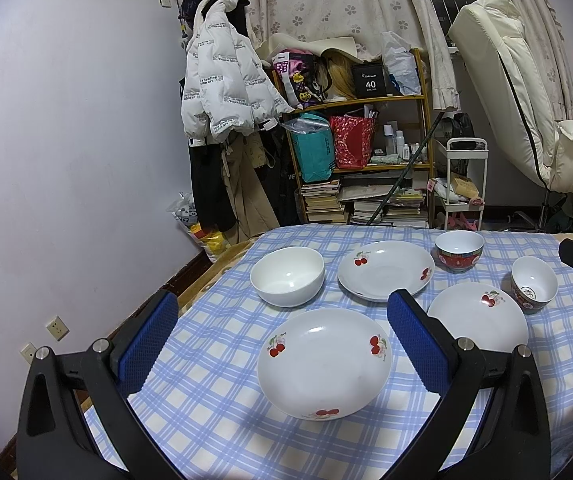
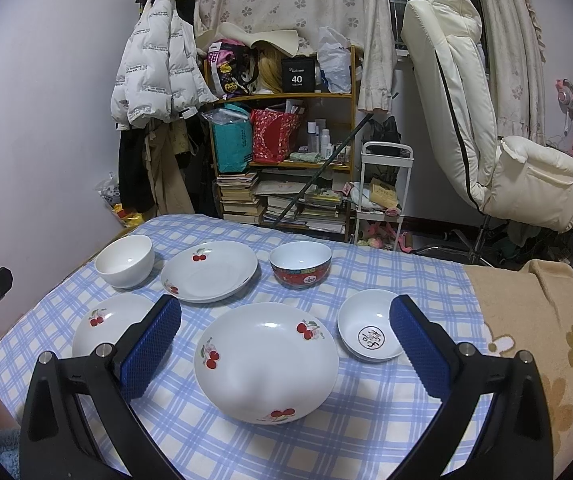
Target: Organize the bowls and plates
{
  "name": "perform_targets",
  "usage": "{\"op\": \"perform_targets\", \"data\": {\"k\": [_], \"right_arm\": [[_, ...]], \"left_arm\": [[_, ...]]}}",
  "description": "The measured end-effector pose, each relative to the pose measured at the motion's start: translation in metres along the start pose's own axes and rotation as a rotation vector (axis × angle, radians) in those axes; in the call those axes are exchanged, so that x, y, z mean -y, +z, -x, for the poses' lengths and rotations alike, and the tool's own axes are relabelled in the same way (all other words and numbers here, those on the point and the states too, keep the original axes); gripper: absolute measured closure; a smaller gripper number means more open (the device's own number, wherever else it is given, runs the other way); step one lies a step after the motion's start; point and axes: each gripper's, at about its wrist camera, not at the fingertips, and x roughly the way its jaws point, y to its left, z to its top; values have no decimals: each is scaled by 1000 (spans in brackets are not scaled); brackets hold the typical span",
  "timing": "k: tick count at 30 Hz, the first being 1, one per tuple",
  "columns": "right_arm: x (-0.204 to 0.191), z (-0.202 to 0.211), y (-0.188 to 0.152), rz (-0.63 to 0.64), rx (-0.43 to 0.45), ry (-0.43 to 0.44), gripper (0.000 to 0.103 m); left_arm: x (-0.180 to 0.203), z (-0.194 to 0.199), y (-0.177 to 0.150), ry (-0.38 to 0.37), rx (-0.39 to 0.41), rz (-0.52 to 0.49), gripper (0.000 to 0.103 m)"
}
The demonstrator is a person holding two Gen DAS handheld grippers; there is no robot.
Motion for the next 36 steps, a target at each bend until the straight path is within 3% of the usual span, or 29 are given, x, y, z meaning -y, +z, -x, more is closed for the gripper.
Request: {"op": "perform_targets", "data": {"k": [31, 36], "right_arm": [[-3, -1, -3, -3, -7, -6, 0], [0, -2, -3, -6, -21, -13, 0]], "left_arm": [[-1, -1, 0, -3, -7, -8, 1], [-6, -9, 2, -45, -33, -24, 1]]}}
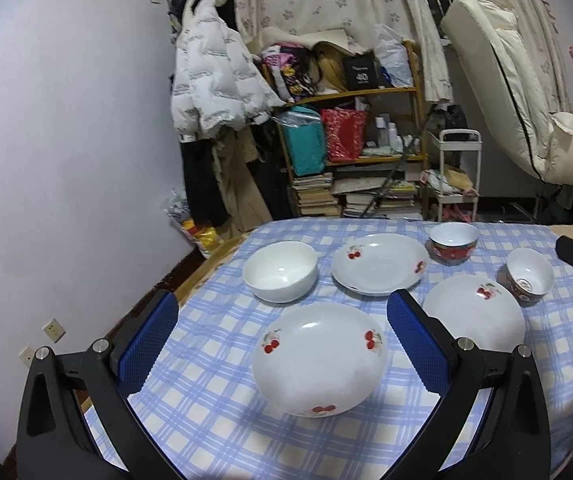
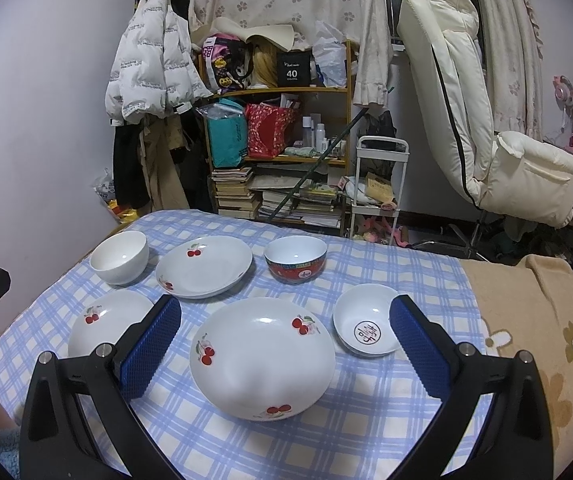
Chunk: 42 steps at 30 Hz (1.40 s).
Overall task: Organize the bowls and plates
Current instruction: 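Move both grippers to the large cherry plate and close them on its rim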
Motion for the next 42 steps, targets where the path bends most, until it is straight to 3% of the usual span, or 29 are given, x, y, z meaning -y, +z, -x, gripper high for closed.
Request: {"op": "perform_targets", "data": {"k": [11, 17, 24, 30, 42], "right_arm": [[14, -25, -2, -29, -86, -29, 0], [15, -36, 8, -41, -125, -56, 0], [23, -60, 14, -76, -184, -67, 0], [32, -80, 11, -118, -238, -84, 0], [53, -126, -20, -172, -384, -110, 1]], "left_arm": [[19, -16, 38, -99, -36, -55, 1], [35, -41, 61, -114, -44, -142, 1], [50, -87, 88, -128, -77, -136, 1], [62, -128, 83, -146, -148, -84, 1], [105, -188, 40, -190, -283, -127, 1]]}}
